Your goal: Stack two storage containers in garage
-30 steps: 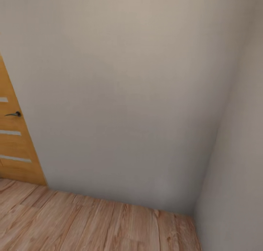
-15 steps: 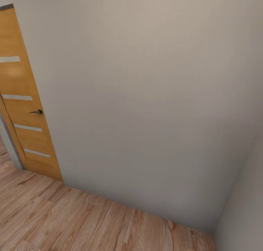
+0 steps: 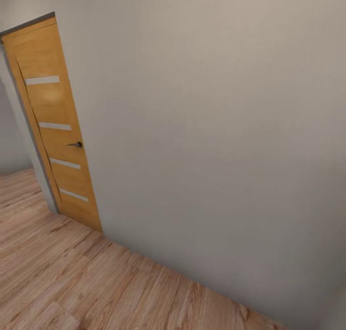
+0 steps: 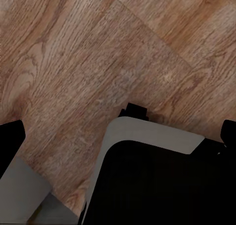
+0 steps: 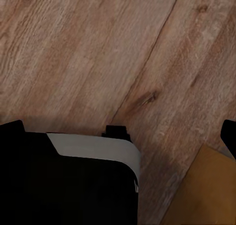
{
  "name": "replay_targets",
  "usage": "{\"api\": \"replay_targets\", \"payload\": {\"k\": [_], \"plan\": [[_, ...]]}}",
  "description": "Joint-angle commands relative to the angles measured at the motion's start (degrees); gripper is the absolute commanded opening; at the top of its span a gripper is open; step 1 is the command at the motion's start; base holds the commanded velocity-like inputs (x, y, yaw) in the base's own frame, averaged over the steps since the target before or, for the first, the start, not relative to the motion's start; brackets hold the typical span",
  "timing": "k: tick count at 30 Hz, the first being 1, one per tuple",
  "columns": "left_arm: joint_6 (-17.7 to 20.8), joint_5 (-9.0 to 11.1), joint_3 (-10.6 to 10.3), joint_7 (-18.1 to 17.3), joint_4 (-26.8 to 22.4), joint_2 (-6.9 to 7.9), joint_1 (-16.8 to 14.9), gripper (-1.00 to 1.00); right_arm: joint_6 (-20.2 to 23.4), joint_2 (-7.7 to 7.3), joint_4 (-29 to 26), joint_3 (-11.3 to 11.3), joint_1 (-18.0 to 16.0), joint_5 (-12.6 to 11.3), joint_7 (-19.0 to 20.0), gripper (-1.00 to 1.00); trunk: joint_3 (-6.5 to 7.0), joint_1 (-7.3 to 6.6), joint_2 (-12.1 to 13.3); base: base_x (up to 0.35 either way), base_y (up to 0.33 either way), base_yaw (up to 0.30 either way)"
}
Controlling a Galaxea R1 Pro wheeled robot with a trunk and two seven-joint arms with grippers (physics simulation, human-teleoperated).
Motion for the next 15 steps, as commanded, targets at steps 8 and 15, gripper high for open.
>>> {"api": "replay_targets", "payload": {"k": [8,15], "plan": [[-0.29,0.78,0.22,0.10,-0.04,-0.02,-0.04,1.00,-0.39,0.10,0.21,-0.06,-0.08,0.15,-0.27,1.00,-0.07,0.00,-0.04,0.003,0.000,0.269],[-0.33,1.55,0.22,0.10,-0.05,-0.02,-0.03,1.00,-0.42,-0.39,0.18,-0.11,-0.08,0.14,-0.25,1.00,-0.07,0.00,-0.04,0.000,0.000,0.269]]}}
